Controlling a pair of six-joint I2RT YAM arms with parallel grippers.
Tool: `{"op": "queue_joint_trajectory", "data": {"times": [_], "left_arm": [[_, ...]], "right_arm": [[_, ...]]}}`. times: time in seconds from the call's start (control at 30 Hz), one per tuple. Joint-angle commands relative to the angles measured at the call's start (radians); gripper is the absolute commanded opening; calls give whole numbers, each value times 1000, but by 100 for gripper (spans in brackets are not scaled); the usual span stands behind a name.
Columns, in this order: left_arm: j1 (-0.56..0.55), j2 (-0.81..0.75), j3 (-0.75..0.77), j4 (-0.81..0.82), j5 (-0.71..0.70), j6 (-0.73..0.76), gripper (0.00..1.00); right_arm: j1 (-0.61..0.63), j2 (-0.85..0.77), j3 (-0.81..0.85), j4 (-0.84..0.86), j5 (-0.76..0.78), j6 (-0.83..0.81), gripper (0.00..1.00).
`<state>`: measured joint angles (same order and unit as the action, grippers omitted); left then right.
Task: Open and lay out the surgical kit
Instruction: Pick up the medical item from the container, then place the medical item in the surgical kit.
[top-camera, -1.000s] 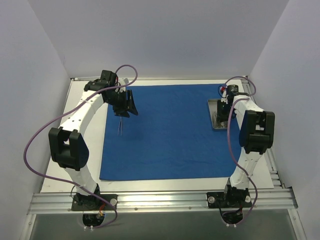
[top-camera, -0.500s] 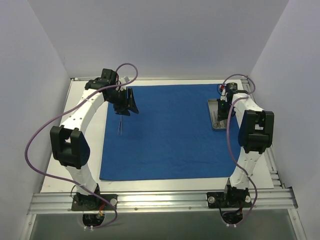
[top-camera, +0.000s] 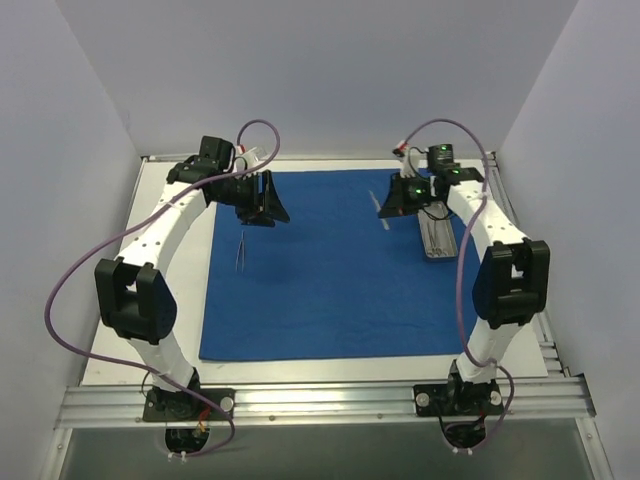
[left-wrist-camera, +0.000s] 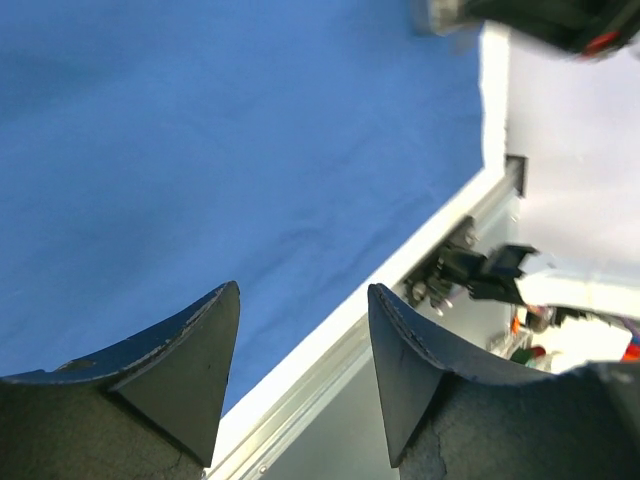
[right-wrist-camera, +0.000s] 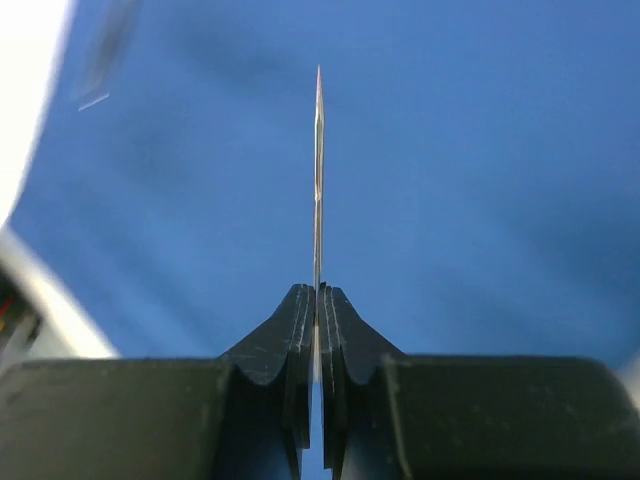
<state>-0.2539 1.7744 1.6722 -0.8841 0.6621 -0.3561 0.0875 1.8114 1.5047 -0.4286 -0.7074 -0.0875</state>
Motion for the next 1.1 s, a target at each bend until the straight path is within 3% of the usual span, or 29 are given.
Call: {"op": "queue_joint_trajectory", "data": {"times": [0.0,0.23,0.37,0.8,1.07], "left_arm": [[-13,-108,-25,82,122,20,63],[-25,-219,-161,232,169,-95,60],[-25,-263,-206,231,66,-132,58],[-41,-340,-169,137,7,-18,58],[-123,-329,-140,22,-81,134,58]], "right_arm": [[127,-23,-26,19,-311,-63,0],[291,6,11,43,-389,-66,0],[340,3,17,57,-376,-34,0],[449,46,120,-153,-441,-196,0],[482,34,131,-222,-492,-265,0]]}}
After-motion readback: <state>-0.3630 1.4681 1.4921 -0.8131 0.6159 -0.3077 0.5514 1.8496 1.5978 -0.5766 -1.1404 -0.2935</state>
